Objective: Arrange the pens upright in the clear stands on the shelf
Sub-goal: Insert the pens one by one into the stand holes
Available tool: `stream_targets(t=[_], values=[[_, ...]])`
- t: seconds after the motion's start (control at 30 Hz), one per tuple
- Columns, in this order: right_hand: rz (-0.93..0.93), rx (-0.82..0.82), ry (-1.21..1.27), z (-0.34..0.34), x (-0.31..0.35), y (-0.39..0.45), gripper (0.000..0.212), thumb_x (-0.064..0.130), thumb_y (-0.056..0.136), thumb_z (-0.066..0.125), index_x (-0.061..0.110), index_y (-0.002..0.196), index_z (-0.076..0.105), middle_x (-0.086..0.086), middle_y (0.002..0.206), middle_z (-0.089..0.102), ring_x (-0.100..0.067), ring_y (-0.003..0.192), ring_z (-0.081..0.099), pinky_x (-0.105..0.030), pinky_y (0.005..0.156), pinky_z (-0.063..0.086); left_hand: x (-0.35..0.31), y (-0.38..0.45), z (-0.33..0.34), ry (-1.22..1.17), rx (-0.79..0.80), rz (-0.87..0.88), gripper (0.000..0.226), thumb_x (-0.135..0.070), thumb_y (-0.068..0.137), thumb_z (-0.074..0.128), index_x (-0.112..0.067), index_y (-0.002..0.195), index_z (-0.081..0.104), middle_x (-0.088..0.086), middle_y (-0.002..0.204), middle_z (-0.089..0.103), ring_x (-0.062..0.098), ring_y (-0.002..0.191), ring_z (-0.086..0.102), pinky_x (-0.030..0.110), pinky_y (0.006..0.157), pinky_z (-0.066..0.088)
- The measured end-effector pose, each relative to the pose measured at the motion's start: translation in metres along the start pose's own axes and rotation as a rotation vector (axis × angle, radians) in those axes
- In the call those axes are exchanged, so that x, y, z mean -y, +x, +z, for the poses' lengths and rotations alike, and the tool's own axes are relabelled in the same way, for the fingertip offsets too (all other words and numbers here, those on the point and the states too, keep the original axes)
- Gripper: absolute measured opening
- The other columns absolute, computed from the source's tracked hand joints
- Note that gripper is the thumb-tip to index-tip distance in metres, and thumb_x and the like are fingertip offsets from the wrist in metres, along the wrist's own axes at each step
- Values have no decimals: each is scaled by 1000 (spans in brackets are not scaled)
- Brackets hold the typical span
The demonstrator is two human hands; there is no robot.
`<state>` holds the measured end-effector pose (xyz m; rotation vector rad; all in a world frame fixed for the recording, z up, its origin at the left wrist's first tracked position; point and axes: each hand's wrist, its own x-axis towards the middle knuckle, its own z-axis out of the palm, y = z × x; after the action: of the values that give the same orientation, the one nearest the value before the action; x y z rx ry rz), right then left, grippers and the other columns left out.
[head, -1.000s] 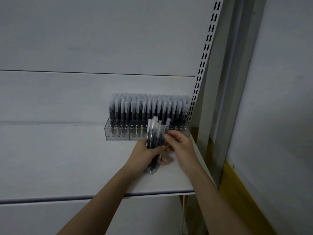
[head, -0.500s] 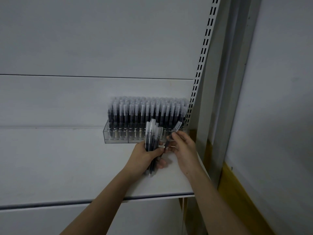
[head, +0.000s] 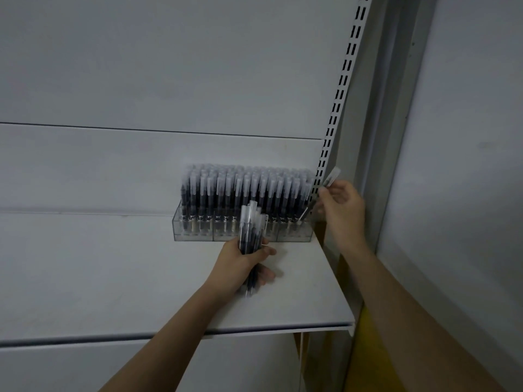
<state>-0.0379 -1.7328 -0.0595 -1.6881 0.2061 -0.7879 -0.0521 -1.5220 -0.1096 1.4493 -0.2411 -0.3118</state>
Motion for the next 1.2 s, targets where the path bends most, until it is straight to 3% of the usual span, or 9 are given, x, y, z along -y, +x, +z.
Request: stream_targets(t=[0.1, 0.23, 0.43, 0.57, 0.77, 0.9, 1.03, 1.13, 1.2], values=[[-74, -25, -111, -4, 6, 10, 15, 21, 95, 64, 35, 94, 59, 9, 93, 68, -10, 86, 67, -33, 80, 58, 0, 0, 1, -6, -3, -1, 23, -4, 93, 64, 4, 113, 54, 13, 99, 75, 32, 58, 69, 28, 43, 48], [-112, 30, -183, -1, 8, 13, 10, 18, 95, 64, 24, 103, 61, 11, 94, 64, 0, 87, 62, -17, 76, 49, -1, 0, 0, 9, 0, 4, 23, -3, 93, 63, 4, 114, 54, 13, 98, 75, 32, 60, 70, 29, 45, 50], [-127, 37, -287, 5, 6, 18, 10, 21, 96, 63, 21, 105, 60, 12, 92, 61, 0, 85, 59, -12, 70, 44, -2, -2, 1, 4, -6, -4, 22, -2, 94, 62, 4, 114, 54, 14, 96, 75, 32, 60, 70, 29, 45, 50], [-175, 86, -408, 7, 1, 20, 10, 19, 95, 64, 16, 105, 62, 6, 91, 63, -6, 83, 61, -19, 73, 50, -3, -3, 0, 1, -10, -7, 22, -1, 94, 62, 3, 114, 54, 16, 97, 74, 31, 58, 69, 28, 44, 49], [-83, 157, -479, 9, -25, 8, 7, 17, 95, 65, 11, 96, 62, -1, 87, 66, -18, 82, 65, -35, 76, 56, -3, -2, 2, 0, 3, -7, 22, 0, 94, 61, 4, 113, 53, 17, 94, 74, 29, 57, 68, 27, 44, 48], [-48, 147, -486, 11, -22, 1, 20, 21, 93, 67, 15, 109, 57, 3, 95, 62, -15, 85, 61, -29, 73, 51, -3, -3, 0, 11, 26, -3, 15, -4, 95, 60, 1, 109, 58, 20, 92, 74, 34, 61, 67, 31, 48, 50], [-20, 11, -322, 17, -20, -36, 11, 17, 97, 62, 16, 105, 55, 6, 88, 59, -12, 80, 58, -17, 64, 44, -5, -4, 1, 19, 35, -2, 25, -7, 97, 58, 8, 116, 53, 13, 77, 74, 24, 50, 65, 27, 43, 47], [96, 191, -138, 36, -20, -68, 5, 21, 99, 58, 20, 102, 61, -1, 96, 63, -16, 86, 62, -18, 68, 49, -4, 0, 0, -22, 39, 19, 26, -6, 97, 59, 6, 118, 50, 16, 90, 75, 28, 56, 67, 27, 44, 49], [202, 300, -5, 51, -15, -83, 10, 25, 100, 57, 21, 104, 65, -6, 99, 65, -17, 86, 64, -17, 63, 51, -3, 0, -2, -60, 28, 10, 21, -6, 96, 60, 6, 113, 57, 18, 84, 74, 28, 57, 68, 27, 46, 51]])
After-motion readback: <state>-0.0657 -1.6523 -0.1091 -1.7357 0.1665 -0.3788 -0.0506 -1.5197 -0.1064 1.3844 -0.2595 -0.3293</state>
